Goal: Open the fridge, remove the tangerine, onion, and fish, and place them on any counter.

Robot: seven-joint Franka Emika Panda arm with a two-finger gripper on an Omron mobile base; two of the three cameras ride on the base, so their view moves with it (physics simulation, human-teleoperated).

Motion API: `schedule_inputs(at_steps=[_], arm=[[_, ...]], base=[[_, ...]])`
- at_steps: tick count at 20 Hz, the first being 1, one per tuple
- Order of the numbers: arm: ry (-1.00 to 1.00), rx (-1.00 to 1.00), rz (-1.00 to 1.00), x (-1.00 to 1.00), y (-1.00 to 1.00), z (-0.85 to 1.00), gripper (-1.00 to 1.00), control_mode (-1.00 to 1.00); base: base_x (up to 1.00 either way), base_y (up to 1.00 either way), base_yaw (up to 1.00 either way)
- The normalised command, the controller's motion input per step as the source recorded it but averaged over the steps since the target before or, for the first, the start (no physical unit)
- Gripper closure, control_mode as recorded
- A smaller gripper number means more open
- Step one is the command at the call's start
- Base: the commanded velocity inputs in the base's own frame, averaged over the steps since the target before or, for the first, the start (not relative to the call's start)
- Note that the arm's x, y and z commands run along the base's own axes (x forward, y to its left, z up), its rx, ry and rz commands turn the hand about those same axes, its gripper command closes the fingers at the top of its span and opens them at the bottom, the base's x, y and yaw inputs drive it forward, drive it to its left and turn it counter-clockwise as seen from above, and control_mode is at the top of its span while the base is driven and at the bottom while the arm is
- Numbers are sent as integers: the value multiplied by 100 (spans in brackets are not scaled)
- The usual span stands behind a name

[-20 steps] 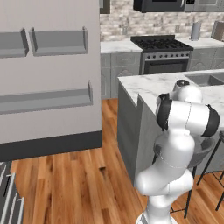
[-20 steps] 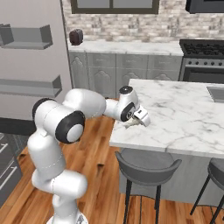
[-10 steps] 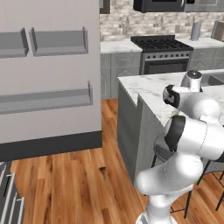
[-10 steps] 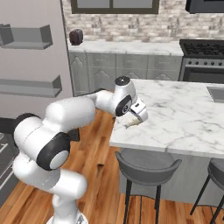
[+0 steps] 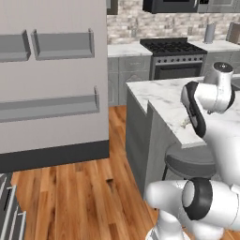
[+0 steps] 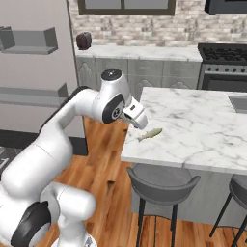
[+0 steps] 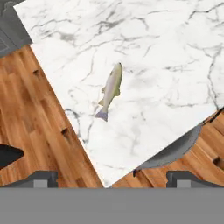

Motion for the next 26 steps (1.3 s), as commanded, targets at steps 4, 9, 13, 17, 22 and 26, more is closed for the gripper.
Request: schedule_inputs(at_steps=[4,9,13,17,22,26], arm=[[23,-1,24,-100,100,89,-100,-100],[21,-5,26,-94,100,30,-100,-100],[2,-6,28,-67,88,-34,-100,-100],[-10,-4,29,-51,44,-30,-100,-100],[0,0,0,0,0,0,-100,100],[0,0,0,0,0,0,-100,100]], base=[[0,0,0],[0,0,0],[0,0,0],[0,0,0],[-45,33,57],[-3,18,83]])
